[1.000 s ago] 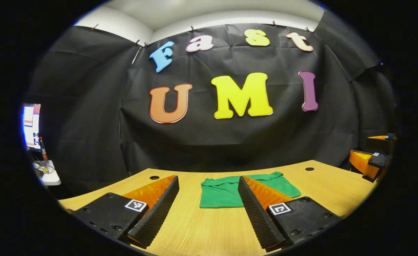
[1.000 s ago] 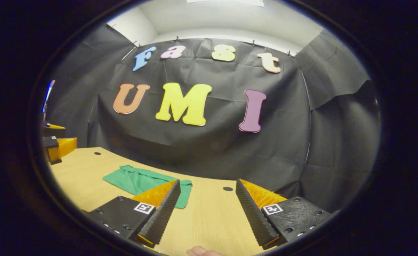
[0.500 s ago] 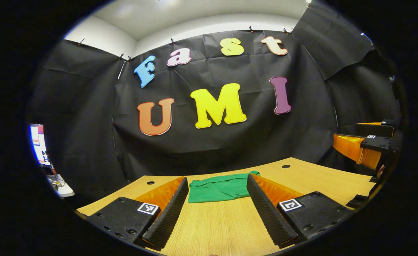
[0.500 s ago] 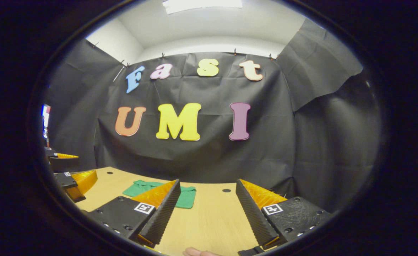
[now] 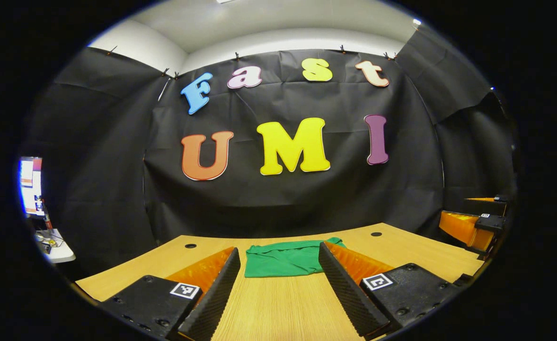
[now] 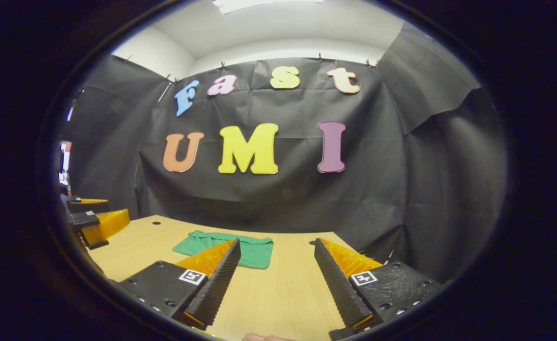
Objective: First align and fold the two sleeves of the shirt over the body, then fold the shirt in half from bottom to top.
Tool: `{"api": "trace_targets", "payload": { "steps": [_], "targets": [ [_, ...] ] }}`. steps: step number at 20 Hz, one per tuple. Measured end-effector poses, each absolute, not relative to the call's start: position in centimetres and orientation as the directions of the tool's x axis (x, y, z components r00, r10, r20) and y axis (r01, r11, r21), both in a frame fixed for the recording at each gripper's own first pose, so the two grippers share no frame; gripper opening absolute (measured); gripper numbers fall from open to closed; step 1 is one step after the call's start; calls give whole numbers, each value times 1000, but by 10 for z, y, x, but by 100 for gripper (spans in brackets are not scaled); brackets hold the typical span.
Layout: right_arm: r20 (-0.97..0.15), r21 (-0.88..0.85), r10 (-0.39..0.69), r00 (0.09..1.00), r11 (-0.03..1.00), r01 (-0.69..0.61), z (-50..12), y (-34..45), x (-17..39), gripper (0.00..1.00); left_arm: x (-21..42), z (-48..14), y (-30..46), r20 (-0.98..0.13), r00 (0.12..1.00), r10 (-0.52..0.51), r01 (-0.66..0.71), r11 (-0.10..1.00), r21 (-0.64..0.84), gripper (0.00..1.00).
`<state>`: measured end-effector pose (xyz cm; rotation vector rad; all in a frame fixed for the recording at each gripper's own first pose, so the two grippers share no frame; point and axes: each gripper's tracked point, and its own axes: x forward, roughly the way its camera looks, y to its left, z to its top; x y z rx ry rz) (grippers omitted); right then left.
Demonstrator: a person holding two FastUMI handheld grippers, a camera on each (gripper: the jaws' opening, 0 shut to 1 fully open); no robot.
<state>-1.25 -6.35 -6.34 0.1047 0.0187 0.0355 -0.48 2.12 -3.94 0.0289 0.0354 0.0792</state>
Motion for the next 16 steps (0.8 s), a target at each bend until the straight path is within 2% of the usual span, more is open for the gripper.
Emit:
{"api": "trace_targets", "payload": {
  "steps": [5, 16],
  "targets": [
    [-60, 103, 106, 993, 990, -100, -83, -37, -8, 94, 0, -48, 20, -58, 996, 63, -62, 998, 8, 100],
    [-70, 111, 75, 995, 992, -67, -86, -48, -1, 95, 4, -61, 11, -89, 995, 34, -34, 999, 5, 100]
  ]
}}
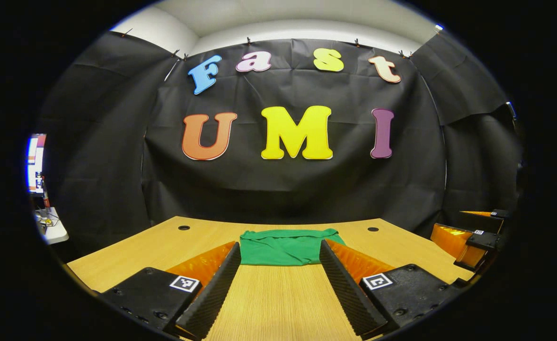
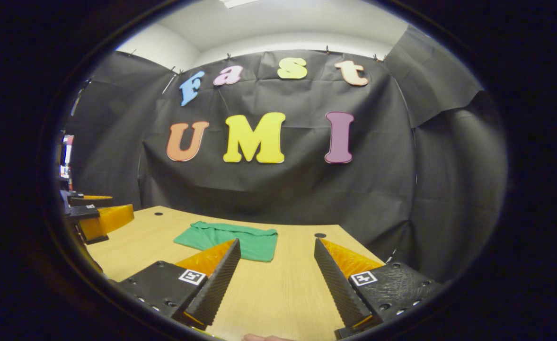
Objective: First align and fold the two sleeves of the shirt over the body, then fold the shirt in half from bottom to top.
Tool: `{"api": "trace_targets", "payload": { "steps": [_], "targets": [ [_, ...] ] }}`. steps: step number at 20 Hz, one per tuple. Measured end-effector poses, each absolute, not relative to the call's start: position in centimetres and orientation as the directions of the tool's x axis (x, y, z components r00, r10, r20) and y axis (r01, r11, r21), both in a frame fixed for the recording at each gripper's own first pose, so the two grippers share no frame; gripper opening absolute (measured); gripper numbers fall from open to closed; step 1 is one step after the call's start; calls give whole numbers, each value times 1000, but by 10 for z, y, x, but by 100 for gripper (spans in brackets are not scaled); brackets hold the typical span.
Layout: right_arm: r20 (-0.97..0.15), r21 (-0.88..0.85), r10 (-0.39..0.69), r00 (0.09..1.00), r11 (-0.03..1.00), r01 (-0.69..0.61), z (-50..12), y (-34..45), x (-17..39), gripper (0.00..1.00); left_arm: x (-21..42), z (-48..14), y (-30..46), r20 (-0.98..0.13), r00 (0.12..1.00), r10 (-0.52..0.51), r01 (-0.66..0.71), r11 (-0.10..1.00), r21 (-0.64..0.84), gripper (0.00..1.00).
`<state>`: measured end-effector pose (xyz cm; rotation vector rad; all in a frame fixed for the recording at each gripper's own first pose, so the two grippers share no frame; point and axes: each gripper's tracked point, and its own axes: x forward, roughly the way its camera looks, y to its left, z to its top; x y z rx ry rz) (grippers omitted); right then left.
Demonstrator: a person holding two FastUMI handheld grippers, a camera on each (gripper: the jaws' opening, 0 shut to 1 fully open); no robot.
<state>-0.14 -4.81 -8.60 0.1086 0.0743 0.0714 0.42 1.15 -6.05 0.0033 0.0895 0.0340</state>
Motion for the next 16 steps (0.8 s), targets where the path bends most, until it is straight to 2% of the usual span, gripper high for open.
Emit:
{"api": "trace_targets", "payload": {
  "steps": [16],
  "targets": [
    [-78, 103, 82, 994, 992, -74, -91, -46, -1, 95, 7, -70, 2, -110, 994, 12, -11, 1000, 11, 100]
  ]
}}
